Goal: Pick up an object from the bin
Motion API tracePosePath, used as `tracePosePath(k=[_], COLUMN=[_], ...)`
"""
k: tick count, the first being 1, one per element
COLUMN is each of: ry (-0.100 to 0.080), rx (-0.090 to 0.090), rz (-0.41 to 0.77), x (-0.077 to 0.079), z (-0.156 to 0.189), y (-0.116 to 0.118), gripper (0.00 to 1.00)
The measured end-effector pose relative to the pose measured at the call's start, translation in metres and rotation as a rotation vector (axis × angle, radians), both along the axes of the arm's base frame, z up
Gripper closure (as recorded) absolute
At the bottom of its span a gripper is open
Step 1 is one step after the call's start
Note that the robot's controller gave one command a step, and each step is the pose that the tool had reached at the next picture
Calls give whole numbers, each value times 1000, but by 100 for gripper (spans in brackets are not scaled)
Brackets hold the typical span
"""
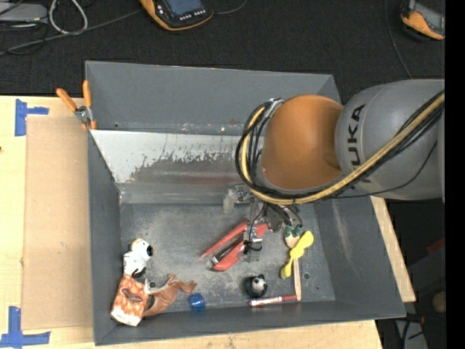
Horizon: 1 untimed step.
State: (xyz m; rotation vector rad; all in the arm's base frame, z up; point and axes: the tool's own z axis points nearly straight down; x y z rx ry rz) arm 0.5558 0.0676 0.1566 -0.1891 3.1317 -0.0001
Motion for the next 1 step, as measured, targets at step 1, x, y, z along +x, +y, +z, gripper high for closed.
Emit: tracePosePath(k=[1], ry=[10], rx=[1], rz=[143], x=[-6], z=[-30], y=[-23], gripper=[0])
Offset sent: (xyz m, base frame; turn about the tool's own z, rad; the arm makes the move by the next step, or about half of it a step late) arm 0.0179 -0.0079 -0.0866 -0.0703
